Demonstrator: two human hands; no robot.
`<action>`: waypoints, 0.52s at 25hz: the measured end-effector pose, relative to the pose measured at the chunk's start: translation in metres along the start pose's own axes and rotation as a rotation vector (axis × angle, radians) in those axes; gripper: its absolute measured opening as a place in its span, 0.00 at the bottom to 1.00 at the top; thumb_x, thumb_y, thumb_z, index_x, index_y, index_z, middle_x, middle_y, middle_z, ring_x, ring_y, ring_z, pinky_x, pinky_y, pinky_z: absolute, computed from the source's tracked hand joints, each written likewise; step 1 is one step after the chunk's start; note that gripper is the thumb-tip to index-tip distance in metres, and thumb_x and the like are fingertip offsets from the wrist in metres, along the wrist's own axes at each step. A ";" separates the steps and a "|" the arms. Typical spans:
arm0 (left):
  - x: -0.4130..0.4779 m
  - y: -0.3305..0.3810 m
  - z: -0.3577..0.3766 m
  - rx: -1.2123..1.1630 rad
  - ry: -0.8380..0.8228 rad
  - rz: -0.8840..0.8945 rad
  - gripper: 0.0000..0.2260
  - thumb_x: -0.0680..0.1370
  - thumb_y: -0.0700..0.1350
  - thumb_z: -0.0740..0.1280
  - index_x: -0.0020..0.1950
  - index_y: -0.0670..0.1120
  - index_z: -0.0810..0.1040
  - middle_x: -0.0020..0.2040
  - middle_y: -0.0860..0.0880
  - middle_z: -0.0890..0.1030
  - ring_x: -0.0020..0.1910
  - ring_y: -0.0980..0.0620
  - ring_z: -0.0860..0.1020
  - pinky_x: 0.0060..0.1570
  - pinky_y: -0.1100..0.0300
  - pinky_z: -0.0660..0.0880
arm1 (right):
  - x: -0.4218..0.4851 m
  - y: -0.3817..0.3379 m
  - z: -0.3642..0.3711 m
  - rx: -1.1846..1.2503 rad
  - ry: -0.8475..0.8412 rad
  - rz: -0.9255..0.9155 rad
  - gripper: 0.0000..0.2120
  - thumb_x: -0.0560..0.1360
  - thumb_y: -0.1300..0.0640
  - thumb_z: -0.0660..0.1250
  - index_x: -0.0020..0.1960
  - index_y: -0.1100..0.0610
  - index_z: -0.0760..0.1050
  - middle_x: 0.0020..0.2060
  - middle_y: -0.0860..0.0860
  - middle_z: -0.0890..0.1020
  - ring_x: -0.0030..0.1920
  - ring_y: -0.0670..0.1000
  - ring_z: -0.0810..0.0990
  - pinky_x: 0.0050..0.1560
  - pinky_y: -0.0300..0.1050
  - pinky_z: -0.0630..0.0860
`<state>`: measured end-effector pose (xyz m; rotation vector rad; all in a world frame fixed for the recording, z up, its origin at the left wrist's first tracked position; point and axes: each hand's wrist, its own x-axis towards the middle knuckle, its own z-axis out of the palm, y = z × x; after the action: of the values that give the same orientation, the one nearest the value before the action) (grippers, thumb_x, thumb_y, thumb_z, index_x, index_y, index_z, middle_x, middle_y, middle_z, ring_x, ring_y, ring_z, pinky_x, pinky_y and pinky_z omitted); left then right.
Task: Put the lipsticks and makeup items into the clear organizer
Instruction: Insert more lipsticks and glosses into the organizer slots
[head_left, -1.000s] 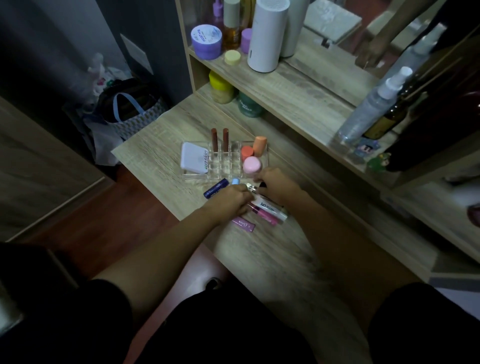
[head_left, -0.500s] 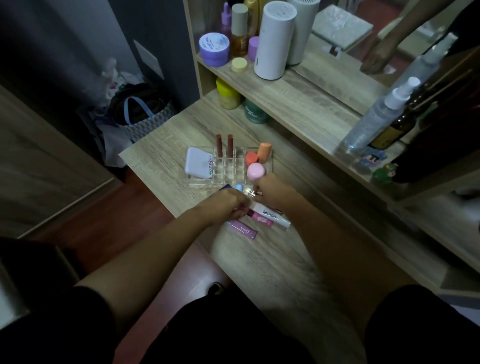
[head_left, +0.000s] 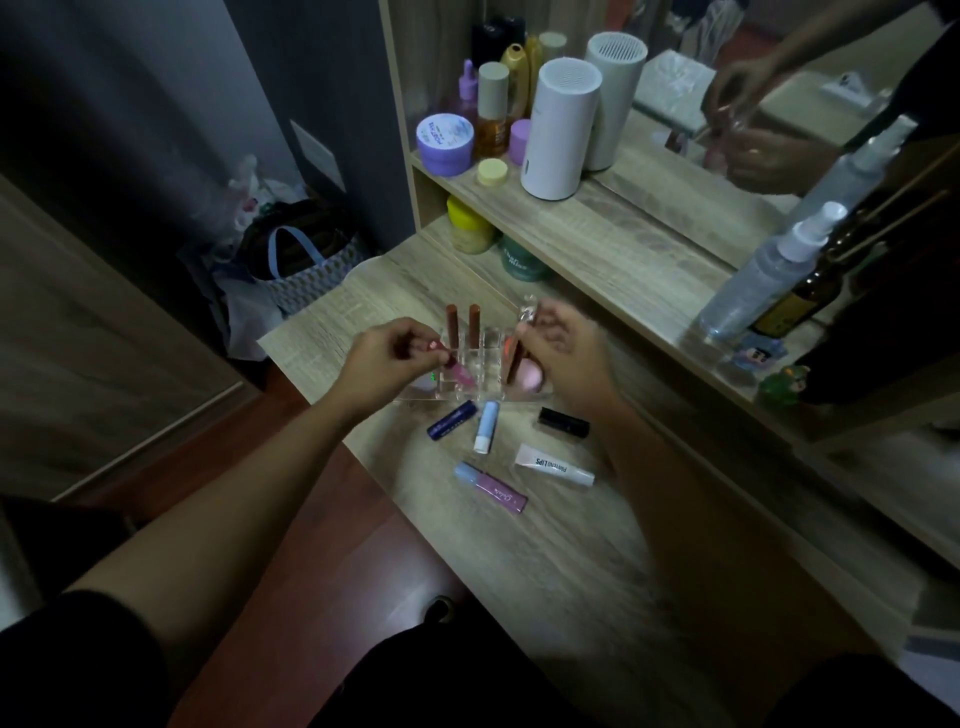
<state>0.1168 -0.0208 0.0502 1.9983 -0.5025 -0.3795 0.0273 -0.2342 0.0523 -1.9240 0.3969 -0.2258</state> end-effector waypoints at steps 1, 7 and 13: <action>0.004 0.000 -0.001 0.023 0.065 0.010 0.07 0.70 0.40 0.74 0.46 0.47 0.80 0.38 0.52 0.82 0.36 0.62 0.79 0.39 0.74 0.76 | 0.003 -0.005 0.002 0.066 0.067 0.003 0.14 0.75 0.57 0.68 0.60 0.50 0.75 0.43 0.39 0.81 0.41 0.32 0.80 0.38 0.25 0.77; 0.015 -0.003 0.004 0.196 0.182 0.049 0.09 0.72 0.42 0.72 0.50 0.42 0.80 0.44 0.44 0.84 0.43 0.51 0.81 0.47 0.60 0.78 | 0.011 -0.001 0.025 0.070 0.169 0.051 0.16 0.75 0.61 0.68 0.63 0.58 0.74 0.47 0.41 0.78 0.39 0.21 0.75 0.38 0.17 0.71; 0.021 -0.005 0.016 0.286 0.131 0.062 0.09 0.72 0.40 0.72 0.50 0.41 0.80 0.45 0.43 0.85 0.41 0.53 0.80 0.46 0.64 0.75 | 0.022 -0.002 0.035 -0.010 0.132 0.014 0.13 0.76 0.63 0.66 0.61 0.59 0.75 0.43 0.38 0.77 0.38 0.21 0.74 0.35 0.15 0.70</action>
<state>0.1286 -0.0414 0.0376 2.2592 -0.5582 -0.1420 0.0596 -0.2114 0.0407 -1.9216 0.4999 -0.3438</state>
